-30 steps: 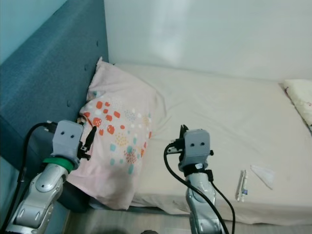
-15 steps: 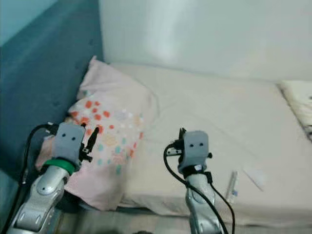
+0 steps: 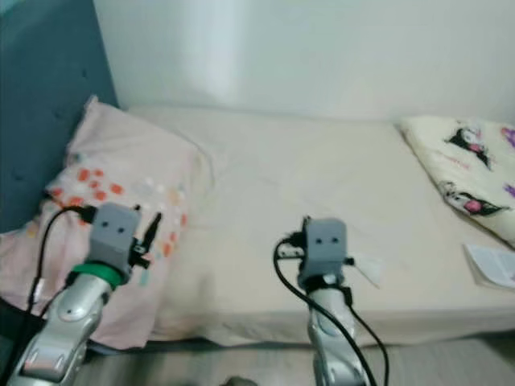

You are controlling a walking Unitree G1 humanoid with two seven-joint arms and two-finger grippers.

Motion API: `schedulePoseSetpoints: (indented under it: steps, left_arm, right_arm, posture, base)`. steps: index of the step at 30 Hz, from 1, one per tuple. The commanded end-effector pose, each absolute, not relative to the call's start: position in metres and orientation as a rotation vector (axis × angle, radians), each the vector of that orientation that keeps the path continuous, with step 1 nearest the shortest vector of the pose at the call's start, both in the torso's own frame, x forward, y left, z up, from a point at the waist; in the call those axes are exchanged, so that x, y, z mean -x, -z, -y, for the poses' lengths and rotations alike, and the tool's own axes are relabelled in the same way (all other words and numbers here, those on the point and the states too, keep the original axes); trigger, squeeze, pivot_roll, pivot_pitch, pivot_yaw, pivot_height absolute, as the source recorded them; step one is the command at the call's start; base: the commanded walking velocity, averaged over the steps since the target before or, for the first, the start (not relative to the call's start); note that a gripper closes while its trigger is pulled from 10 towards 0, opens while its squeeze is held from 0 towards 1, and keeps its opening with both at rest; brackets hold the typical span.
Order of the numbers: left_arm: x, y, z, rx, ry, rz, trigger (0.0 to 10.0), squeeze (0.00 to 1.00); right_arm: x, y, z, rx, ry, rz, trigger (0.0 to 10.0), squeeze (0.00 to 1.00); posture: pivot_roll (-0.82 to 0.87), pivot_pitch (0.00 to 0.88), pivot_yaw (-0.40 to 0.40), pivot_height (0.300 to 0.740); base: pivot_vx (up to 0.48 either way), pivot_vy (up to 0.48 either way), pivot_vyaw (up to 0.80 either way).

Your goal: Clean up the room

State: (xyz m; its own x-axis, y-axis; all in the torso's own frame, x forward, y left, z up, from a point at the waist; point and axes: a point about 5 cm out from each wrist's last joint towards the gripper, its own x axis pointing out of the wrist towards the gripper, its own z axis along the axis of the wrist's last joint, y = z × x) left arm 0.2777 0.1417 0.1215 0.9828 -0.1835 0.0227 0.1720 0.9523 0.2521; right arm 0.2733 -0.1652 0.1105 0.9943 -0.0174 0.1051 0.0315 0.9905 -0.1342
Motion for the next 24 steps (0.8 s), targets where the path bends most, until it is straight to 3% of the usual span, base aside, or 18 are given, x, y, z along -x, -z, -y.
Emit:
schedulePoseSetpoints:
  steps: [1,24]
  left_arm:
    - [-0.2759,-0.1175,-0.1383,-0.244,0.192,0.029,10.0,0.00]
    - [-0.2771,-0.1181,-0.1395,-0.248,0.194,0.024,10.0,0.00]
  right_arm:
    - [-0.2719,-0.1064,0.1687,0.143,0.032,0.081,10.0,0.00]
    - [-0.2718,-0.1072,0.1618,0.139,0.004,0.089,10.0,0.00]
  posture:
    - [-0.09,0.009,-0.012,0.738]
    - [-0.09,0.012,0.000,0.738]
  base:
    - [0.000,-0.315,0.00]
    - [0.000,-0.300,0.00]
